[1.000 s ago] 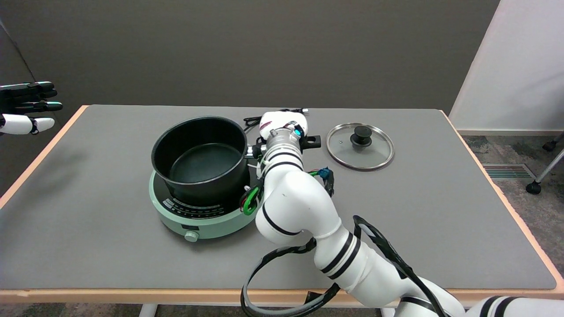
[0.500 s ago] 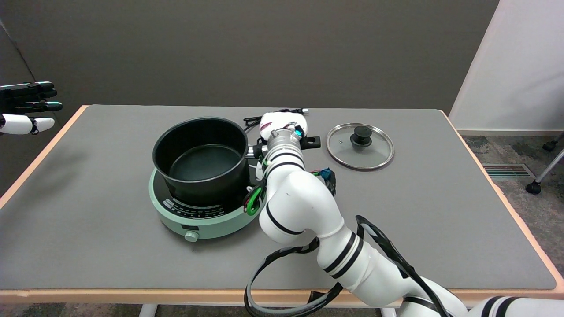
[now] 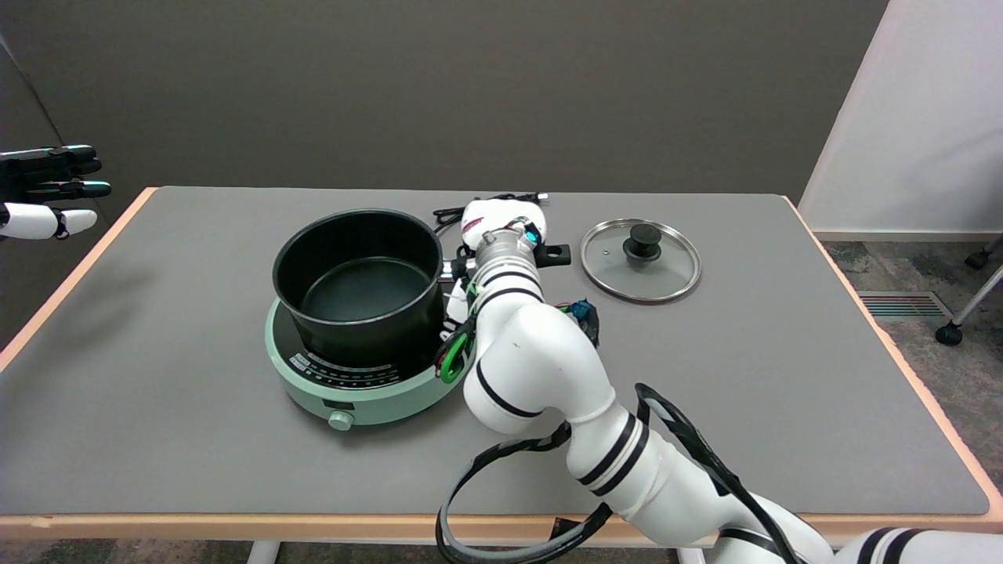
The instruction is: Place the soup pot onto the induction stove.
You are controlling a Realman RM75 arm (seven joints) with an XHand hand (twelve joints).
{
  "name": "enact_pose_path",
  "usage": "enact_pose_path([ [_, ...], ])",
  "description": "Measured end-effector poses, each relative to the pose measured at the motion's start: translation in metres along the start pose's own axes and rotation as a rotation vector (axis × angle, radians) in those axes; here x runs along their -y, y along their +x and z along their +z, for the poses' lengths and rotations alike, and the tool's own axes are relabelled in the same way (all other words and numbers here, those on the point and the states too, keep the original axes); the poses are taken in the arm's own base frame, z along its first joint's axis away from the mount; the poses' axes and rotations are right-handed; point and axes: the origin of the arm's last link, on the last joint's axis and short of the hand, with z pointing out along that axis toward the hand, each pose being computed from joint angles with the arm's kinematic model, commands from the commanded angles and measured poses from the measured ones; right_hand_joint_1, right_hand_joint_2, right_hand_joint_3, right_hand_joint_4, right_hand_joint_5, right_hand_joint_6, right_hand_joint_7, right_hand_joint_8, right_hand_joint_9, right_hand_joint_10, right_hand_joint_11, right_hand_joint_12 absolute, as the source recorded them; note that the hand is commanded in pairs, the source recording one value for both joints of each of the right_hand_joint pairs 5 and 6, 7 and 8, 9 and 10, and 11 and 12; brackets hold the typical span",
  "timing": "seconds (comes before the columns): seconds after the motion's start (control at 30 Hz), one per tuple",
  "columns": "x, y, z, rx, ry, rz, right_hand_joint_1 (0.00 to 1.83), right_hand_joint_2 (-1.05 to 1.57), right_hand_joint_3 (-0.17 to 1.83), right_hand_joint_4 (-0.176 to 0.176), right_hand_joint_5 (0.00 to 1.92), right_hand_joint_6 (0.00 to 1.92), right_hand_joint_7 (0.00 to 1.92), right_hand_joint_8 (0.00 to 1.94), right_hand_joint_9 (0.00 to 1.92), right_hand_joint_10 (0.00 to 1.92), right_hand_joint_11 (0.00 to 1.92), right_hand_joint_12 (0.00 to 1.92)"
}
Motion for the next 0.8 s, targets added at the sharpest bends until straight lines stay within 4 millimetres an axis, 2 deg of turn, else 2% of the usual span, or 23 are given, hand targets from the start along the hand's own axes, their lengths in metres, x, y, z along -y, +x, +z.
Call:
enact_pose_path([
  [0.1,-0.0004,0.0003,-0.0002,-0.001,0.0,0.001,1.2,-0.52,1.83,0.043,0.82,0.82,0.82,0.82,0.82,0.82,0.82,0.82],
  [0.17,-0.0005,0.0004,-0.0005,-0.001,0.001,0.002,1.22,-0.63,1.83,0.006,0.5,0.5,0.5,0.5,0.5,0.5,0.5,0.5],
  [0.2,-0.0006,0.0006,-0.0006,-0.001,0.001,0.003,1.23,-0.8,1.83,-0.006,0.25,0.25,0.25,0.25,0.25,0.25,0.25,0.25],
  [0.23,-0.0006,0.0007,-0.0006,-0.001,0.002,0.003,1.23,-0.9,1.83,-0.017,0.09,0.09,0.09,0.09,0.09,0.09,0.09,0.09],
  [0.27,-0.0007,0.0008,-0.0008,-0.001,0.002,0.004,1.24,-0.96,1.83,-0.028,0.03,0.03,0.03,0.03,0.03,0.03,0.03,0.03],
  [0.37,-0.0011,0.0016,-0.0011,-0.003,0.003,0.006,1.29,-1.03,1.83,-0.082,0.04,0.04,0.04,0.04,0.04,0.04,0.04,0.04],
  [0.53,-0.0025,0.0034,-0.0016,-0.009,0.003,0.009,1.31,-0.94,1.83,-0.12,0.03,0.03,0.03,0.03,0.03,0.03,0.03,0.03],
  [0.8,-0.006,0.0096,-0.0027,-0.028,0.004,0.005,1.31,-0.95,1.69,-0.122,0.02,0.02,0.02,0.02,0.02,0.02,0.02,0.02],
])
